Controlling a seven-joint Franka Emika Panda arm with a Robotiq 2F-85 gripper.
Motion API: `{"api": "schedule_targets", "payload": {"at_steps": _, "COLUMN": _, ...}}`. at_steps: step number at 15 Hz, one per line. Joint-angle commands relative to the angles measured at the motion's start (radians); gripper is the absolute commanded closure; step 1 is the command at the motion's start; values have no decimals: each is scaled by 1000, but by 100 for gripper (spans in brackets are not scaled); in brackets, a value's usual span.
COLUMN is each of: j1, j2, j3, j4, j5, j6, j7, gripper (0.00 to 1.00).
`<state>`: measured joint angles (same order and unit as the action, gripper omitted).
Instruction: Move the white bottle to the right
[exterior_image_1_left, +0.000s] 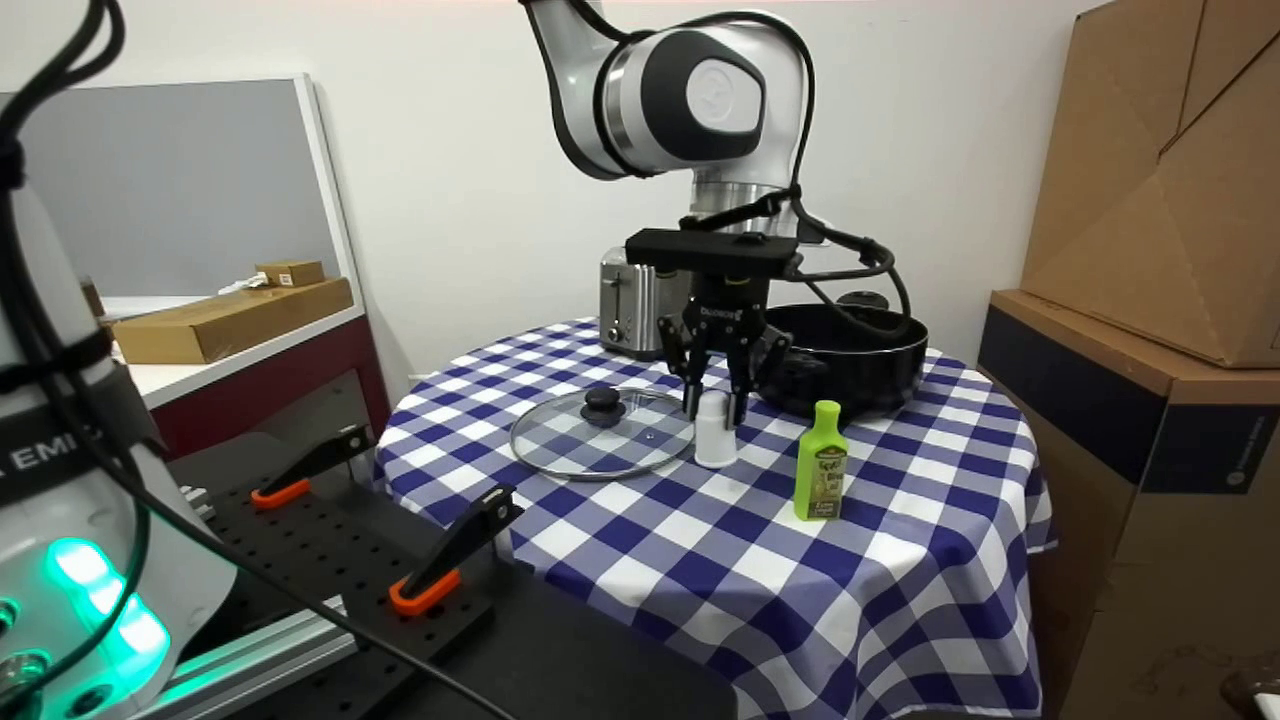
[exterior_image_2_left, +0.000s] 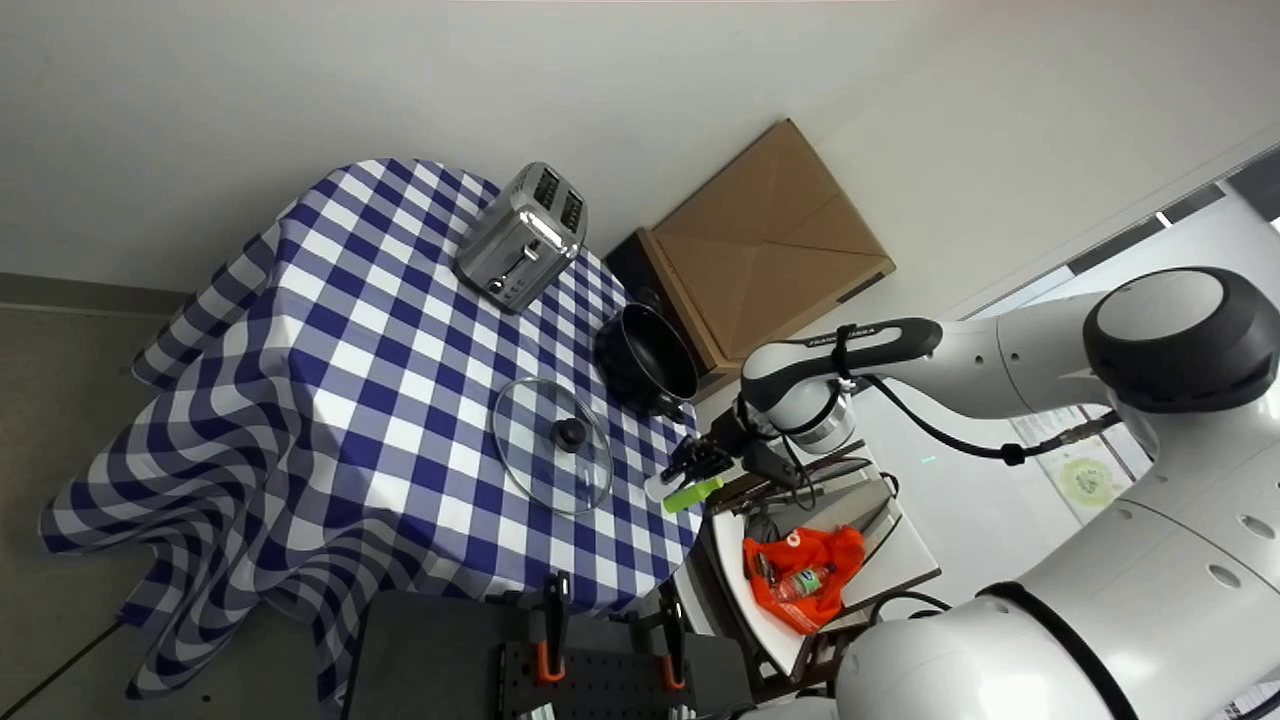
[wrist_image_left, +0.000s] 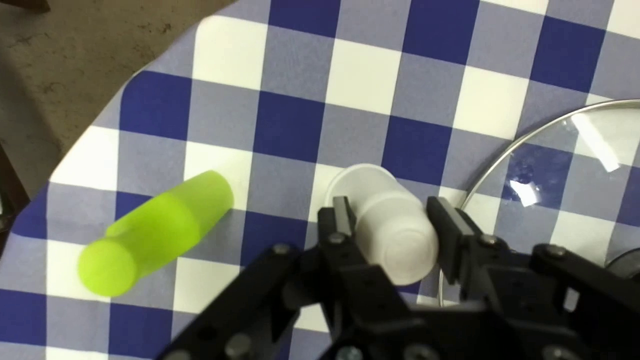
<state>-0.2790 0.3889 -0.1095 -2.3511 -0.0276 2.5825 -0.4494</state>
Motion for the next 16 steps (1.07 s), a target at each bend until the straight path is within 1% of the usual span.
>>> {"api": "schedule_targets", "payload": {"at_steps": 1, "j1": -14, "j2": 36, "j3": 0, "j4": -2, "j5": -4, "j6": 29, "j7": 11, "gripper": 84}}
{"api": "schedule_targets", "payload": {"at_steps": 6, "j1": -21, "j2": 75, "j3": -7, "j4": 1, "j5": -20, "j6": 35, "j7": 21, "gripper": 84}}
{"api": "schedule_targets", "payload": {"at_steps": 11, "j1": -21, "j2": 88, "j3": -11, "j4": 1, "j5": -24, "j6": 40, "j7": 29, "gripper": 84}}
{"api": "schedule_targets", "payload": {"at_steps": 12, "j1": -19, "j2": 89, "j3": -14, "j4": 0, "j5": -23, "j6": 42, "j7": 38, "gripper": 41}}
{"api": "schedule_targets", "payload": {"at_steps": 13, "j1": -16, "j2": 88, "j3": -18, "j4": -1, "j5": -28, "j6": 43, "j7": 45, "gripper": 32}}
{"api": "schedule_targets", "payload": {"at_steps": 15, "j1": -14, "j2": 83, "j3": -17, "j4": -3, "j5": -29, "j6": 44, "j7": 55, "gripper": 20}}
{"api": "schedule_targets", "payload": {"at_steps": 16, "j1": -14, "j2": 78, "j3": -15, "j4": -4, "j5": -27, "j6": 43, "j7": 57, "gripper": 12}}
